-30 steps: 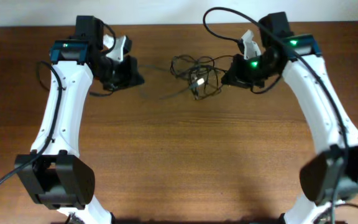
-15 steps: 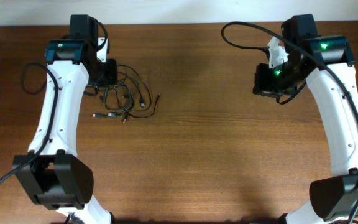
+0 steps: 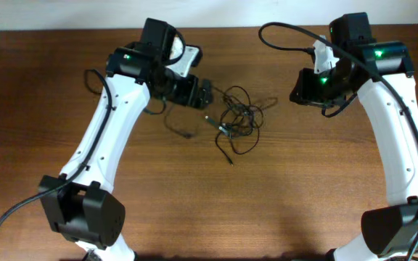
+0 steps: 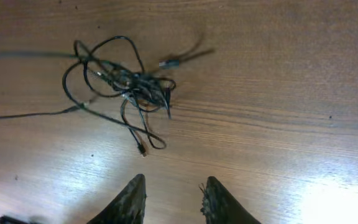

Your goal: Untangle cables

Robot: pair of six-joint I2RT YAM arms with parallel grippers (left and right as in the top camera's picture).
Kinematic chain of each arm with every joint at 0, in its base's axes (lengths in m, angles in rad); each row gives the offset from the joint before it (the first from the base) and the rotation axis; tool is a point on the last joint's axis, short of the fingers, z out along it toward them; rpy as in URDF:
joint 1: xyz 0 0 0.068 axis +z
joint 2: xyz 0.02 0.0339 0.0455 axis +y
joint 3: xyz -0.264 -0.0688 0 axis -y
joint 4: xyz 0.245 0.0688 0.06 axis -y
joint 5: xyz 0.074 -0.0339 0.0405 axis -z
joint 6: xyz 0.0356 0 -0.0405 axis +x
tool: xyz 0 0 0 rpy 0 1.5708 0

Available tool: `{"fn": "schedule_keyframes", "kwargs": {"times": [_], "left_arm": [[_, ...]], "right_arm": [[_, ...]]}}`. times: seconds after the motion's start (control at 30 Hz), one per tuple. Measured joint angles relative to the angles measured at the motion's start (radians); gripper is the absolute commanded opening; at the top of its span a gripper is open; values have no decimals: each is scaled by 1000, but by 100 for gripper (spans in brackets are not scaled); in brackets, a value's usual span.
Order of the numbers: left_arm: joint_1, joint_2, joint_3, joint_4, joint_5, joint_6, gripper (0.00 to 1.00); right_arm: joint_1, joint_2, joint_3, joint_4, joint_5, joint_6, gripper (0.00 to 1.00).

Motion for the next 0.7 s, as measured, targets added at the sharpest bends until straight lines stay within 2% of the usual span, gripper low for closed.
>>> {"fn": "schedule_keyframes", "kwargs": {"times": [0.07, 0.17, 0.27, 0.37, 0.43, 0.5, 0.7], "left_arm": [[31, 0, 0, -18, -142, -43, 94], [29, 0, 0, -38, -262, -60, 77], [29, 0, 0, 13, -176, -69, 69], [-24, 21, 2, 175, -90, -74, 67], [-74, 117, 10, 281, -76, -111, 64], [-100, 240, 10, 308, -56, -152, 63], [-126, 396, 8, 319, -28, -177, 53]], "right_arm": [[0, 0, 0, 0, 0, 0, 33], [0, 0, 0, -3, 0, 0, 33], [0, 4, 0, -11, 0, 0, 33], [0, 9, 0, -16, 0, 0, 33], [0, 10, 0, -21, 0, 0, 33], [0, 11, 0, -23, 0, 0, 33], [0, 11, 0, -23, 0, 0, 34]]}}
